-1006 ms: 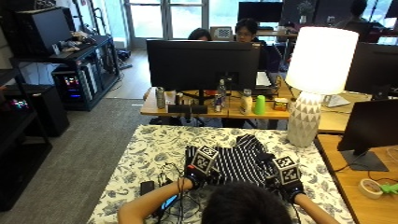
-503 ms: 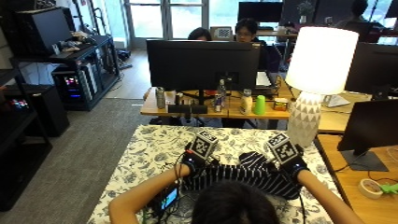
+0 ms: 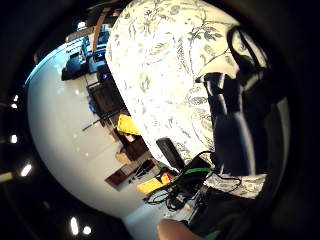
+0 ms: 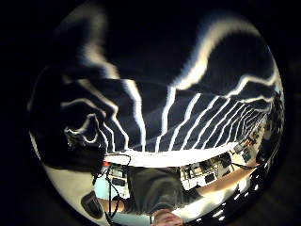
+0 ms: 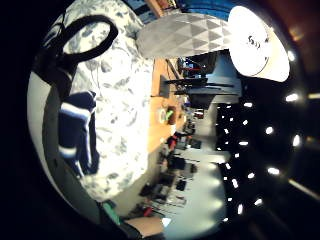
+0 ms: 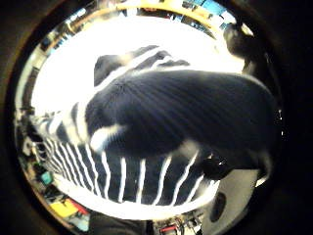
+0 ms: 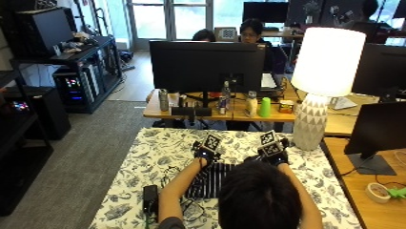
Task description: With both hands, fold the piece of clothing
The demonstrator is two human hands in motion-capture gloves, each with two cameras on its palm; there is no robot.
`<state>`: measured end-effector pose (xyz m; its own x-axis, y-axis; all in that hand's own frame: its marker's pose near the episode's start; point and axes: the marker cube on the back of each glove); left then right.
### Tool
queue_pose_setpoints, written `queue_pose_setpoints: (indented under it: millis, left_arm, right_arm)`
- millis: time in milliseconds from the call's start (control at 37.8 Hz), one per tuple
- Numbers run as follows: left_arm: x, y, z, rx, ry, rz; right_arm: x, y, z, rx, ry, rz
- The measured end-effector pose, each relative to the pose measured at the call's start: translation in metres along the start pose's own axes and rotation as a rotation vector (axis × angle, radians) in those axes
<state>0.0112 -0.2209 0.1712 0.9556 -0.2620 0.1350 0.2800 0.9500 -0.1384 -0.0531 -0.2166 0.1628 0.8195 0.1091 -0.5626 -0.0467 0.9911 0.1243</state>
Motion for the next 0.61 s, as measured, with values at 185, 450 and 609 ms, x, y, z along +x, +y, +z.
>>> queue_pose_setpoints:
  millis: [185,450,609]
  left_arm:
    - [-0.008,0.032,-0.018,-0.152,0.0,0.115]
    - [-0.008,0.096,-0.046,-0.048,0.094,0.139]
    - [0.021,0.125,0.003,-0.245,0.096,0.237]
  right_arm:
    - [0.022,-0.015,-0.002,0.263,-0.149,0.056]
    - [0.058,0.016,0.047,-0.048,-0.302,0.141]
    - [0.052,0.07,0.093,-0.423,-0.467,0.272]
